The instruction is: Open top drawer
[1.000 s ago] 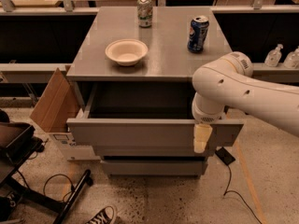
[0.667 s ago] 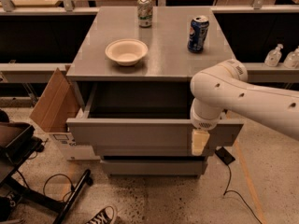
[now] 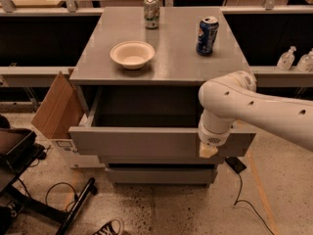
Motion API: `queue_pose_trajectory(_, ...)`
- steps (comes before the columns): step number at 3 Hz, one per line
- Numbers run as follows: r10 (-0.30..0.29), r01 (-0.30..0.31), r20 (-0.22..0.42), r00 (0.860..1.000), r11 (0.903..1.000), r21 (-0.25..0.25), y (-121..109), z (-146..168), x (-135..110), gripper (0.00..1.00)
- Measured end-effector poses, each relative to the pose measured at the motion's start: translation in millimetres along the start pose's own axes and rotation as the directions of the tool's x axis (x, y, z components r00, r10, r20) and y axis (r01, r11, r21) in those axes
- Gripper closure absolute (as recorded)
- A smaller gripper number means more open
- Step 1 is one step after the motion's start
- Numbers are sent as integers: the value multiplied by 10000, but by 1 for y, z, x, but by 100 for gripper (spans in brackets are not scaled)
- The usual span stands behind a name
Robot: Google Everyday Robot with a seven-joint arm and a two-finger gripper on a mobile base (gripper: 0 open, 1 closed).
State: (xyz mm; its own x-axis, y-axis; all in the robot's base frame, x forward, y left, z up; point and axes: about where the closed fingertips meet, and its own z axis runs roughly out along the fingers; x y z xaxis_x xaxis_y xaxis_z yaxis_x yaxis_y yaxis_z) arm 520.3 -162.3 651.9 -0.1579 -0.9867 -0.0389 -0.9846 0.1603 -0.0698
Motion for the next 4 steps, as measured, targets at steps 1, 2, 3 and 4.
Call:
queue_pose_trajectory(1,-1,1,0,10000,10000,0,0,-3,0,93)
queue_pose_trajectory(2,-1,1,-1,10000,10000,0,0,-3,0,100)
queue_pose_trajectory(3,-322,324,-637,9975,9995,21,23,-22,1,100)
queue_pose_trajectory(4,-322,324,-637,9974,9995,21,23,-22,1,100)
